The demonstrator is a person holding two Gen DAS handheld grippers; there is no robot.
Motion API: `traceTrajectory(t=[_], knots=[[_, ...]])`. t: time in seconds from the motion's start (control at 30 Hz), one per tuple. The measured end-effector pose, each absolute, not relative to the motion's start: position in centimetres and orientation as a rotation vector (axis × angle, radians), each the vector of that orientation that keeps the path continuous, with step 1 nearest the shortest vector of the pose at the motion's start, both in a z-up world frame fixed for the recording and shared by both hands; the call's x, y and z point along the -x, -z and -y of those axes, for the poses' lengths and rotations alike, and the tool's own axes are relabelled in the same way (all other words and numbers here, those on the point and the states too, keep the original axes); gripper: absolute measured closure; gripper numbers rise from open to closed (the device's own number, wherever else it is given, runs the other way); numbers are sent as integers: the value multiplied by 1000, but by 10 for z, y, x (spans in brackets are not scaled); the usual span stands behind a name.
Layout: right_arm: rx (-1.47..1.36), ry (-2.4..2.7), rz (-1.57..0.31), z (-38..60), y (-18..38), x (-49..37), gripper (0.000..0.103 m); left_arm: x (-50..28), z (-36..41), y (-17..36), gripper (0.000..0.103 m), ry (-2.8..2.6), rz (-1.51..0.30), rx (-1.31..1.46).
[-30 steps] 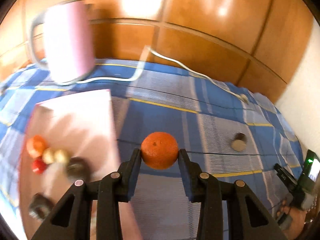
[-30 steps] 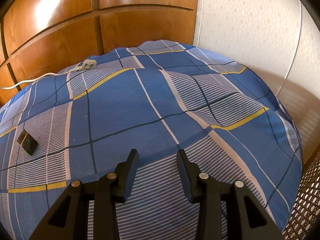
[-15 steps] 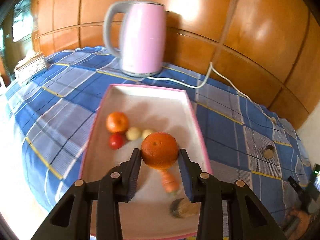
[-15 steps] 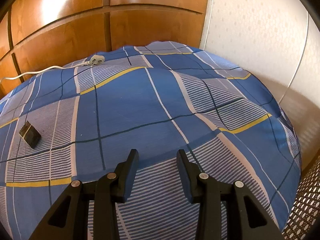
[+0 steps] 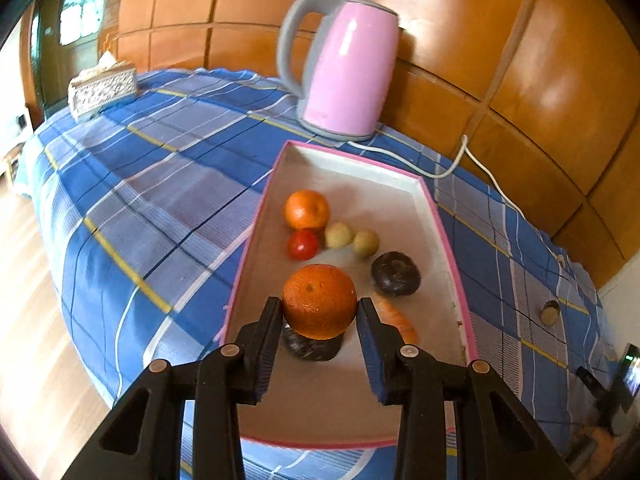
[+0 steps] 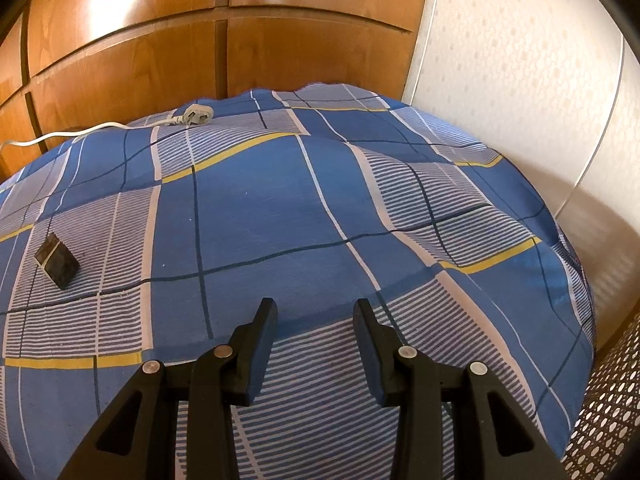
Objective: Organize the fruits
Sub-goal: 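Carry the orange into the tray and open the left tool, then withdraw the left tool from the tray, then move the right tool toward the dark brown cube piece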
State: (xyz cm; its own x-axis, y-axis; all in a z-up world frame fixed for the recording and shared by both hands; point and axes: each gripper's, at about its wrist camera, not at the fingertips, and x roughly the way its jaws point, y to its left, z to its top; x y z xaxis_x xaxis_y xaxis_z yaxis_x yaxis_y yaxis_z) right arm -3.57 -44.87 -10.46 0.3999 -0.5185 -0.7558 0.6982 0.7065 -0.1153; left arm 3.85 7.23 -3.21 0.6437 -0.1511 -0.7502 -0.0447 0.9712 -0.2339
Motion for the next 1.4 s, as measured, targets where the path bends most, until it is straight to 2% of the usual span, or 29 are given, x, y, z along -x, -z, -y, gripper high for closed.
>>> traceTrajectory(t=[0.17, 0.23, 0.6, 0.87, 1.13, 1.17, 1.23, 1.4], knots=[[-228, 780, -865, 448, 105, 36, 63, -33, -82, 36, 63, 81, -865, 263], [-226, 780, -867, 448, 104, 36, 63, -31, -82, 36, 54, 85, -854, 260], [-229, 733, -879, 441, 101, 27, 63, -26, -76, 40, 45, 69, -856, 253], [-242, 658, -865, 426, 91, 19, 63, -18, -83, 37, 29, -21, -836, 251], [-271, 585, -868, 415, 88, 12, 63, -9, -94, 39, 26, -71, -835, 262], [-279, 569, -867, 413, 88, 10, 62, -9, -95, 39, 25, -75, -836, 264], [-306, 522, -863, 409, 87, 6, 51, -7, -96, 38, 21, -81, -832, 260], [-405, 365, -849, 397, 82, -15, 38, -4, -94, 38, 21, -84, -827, 242]])
